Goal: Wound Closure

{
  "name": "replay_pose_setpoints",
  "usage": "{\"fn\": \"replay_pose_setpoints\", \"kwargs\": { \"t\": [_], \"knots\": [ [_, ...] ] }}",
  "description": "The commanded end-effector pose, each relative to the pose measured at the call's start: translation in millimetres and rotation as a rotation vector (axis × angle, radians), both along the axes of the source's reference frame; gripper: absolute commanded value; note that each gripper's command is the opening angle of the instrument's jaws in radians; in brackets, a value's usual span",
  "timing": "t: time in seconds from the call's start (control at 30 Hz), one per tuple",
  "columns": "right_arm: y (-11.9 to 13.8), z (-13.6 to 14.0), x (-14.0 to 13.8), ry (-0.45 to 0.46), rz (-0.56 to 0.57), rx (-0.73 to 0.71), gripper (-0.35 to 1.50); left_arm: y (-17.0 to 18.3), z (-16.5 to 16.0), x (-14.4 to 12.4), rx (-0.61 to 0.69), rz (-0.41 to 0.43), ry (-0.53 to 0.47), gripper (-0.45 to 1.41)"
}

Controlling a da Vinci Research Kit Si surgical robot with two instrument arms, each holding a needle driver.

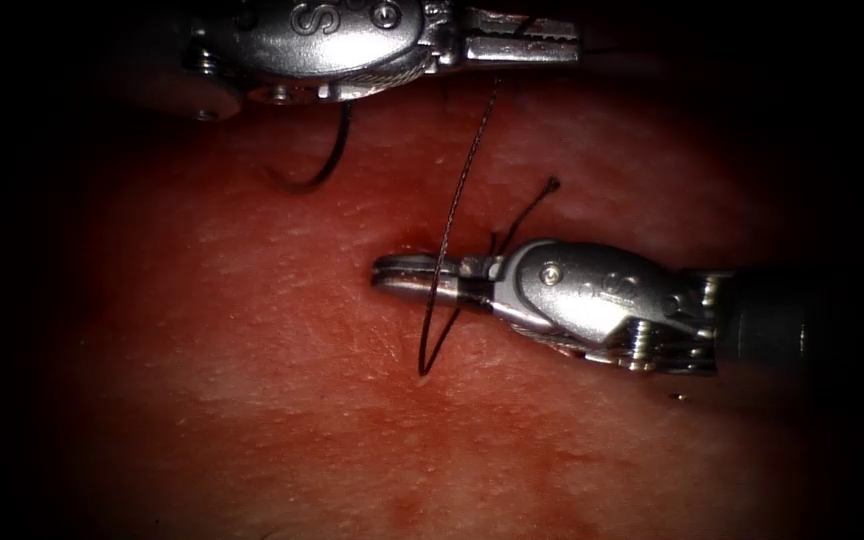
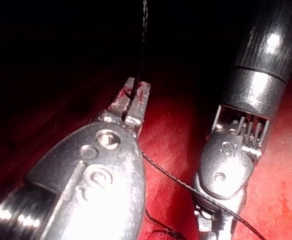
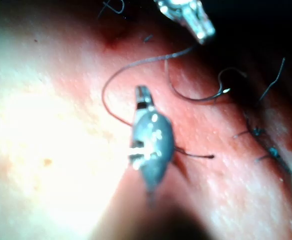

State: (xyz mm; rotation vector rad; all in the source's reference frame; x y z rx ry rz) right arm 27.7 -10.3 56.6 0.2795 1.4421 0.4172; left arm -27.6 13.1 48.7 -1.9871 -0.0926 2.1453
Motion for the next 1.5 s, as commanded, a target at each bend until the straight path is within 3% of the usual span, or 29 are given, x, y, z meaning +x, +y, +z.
{"fn": "replay_pose_setpoints", "kwargs": {
  "t": [0.03, 0.2, 0.43, 0.57, 0.73, 0.87, 1.03, 1.3, 1.5],
  "knots": [
    [-0.5, 0.5, 1.0, 0.007, -0.007, -0.002, -0.35, 1.0, 1.3, -0.8, -0.007, -0.016, 0.004, -0.45],
    [-1.6, 0.1, 1.4, 0.054, -0.015, -0.008, -0.35, 2.6, 5.5, -1.0, -0.023, -0.062, 0.046, -0.45],
    [-1.5, -0.1, 3.3, 0.101, -0.026, -0.01, -0.35, 1.6, 9.8, -1.5, -0.025, -0.108, 0.102, -0.45],
    [-1.6, -0.2, 3.3, 0.116, -0.026, -0.011, -0.35, 1.1, 10.6, -2.1, -0.027, -0.121, 0.122, -0.45],
    [-1.7, -0.6, 2.3, 0.209, -0.002, 0.006, -0.35, 1.6, 11.8, -2.0, -0.041, -0.14, 0.152, -0.45],
    [-1.5, -1.1, 1.0, 0.335, 0.018, 0.056, -0.35, 1.5, 14.1, -1.2, -0.056, -0.148, 0.176, -0.45],
    [-1.3, -1.4, -0.2, 0.428, 0.045, 0.103, -0.35, 0.4, 18.1, 0.2, -0.09, -0.16, 0.212, -0.45],
    [-0.6, -1.0, -2.9, 0.478, 0.156, 0.204, -0.35, -1.5, 21.7, 4.6, -0.114, -0.163, 0.253, -0.45],
    [0.6, -0.2, -3.4, 0.441, 0.268, 0.231, -0.35, -6.4, 22.5, 5.2, -0.132, -0.172, 0.281, -0.45]
  ]
}}
